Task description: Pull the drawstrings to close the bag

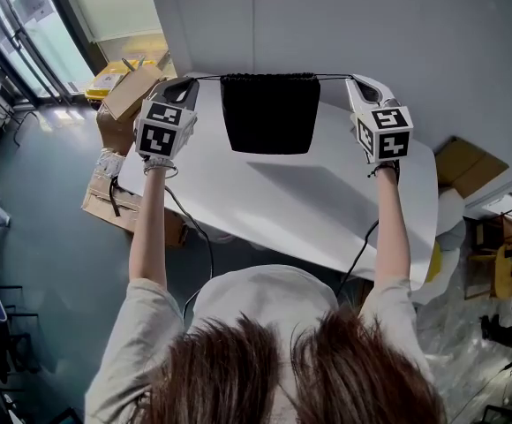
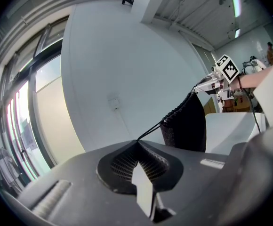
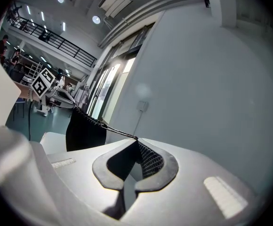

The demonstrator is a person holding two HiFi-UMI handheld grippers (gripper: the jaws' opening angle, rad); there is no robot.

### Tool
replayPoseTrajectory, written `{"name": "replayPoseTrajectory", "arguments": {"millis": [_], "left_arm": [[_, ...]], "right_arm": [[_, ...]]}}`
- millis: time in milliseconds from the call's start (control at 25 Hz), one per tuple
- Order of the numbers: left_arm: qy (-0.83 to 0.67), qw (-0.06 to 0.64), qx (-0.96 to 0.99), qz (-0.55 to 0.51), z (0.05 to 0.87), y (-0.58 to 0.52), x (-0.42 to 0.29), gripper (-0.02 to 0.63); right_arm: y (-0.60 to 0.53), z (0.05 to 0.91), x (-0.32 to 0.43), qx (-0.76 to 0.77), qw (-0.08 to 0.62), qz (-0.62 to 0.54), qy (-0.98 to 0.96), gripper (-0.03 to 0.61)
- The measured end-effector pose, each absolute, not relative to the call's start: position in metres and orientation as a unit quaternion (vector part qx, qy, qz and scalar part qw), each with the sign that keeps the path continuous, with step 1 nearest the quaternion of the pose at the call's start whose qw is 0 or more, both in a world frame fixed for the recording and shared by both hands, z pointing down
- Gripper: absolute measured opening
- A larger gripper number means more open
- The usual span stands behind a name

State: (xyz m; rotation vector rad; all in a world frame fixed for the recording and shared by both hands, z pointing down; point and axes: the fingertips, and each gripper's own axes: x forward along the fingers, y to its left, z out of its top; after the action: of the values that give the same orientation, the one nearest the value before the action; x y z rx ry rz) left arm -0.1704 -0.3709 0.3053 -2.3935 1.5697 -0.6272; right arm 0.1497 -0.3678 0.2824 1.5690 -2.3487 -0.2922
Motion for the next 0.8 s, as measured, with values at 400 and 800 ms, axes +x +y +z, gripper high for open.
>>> {"name": "replayPoseTrajectory", "arguments": {"millis": [400, 800], "left_arm": [[0.542, 0.093, -0.810, -0.202, 0.311, -0.372, -0.171, 0.002], [0.548, 0.089, -0.809, -0.192, 0.313, -0.372, -0.172, 0.002]], "right_arm": [[-0.370, 0.285, 0.159, 0.572, 0.121, -0.084, -0.807, 0.012], [-0.370, 0.282, 0.167, 0.596, 0.091, -0.068, -0.795, 0.012]]}}
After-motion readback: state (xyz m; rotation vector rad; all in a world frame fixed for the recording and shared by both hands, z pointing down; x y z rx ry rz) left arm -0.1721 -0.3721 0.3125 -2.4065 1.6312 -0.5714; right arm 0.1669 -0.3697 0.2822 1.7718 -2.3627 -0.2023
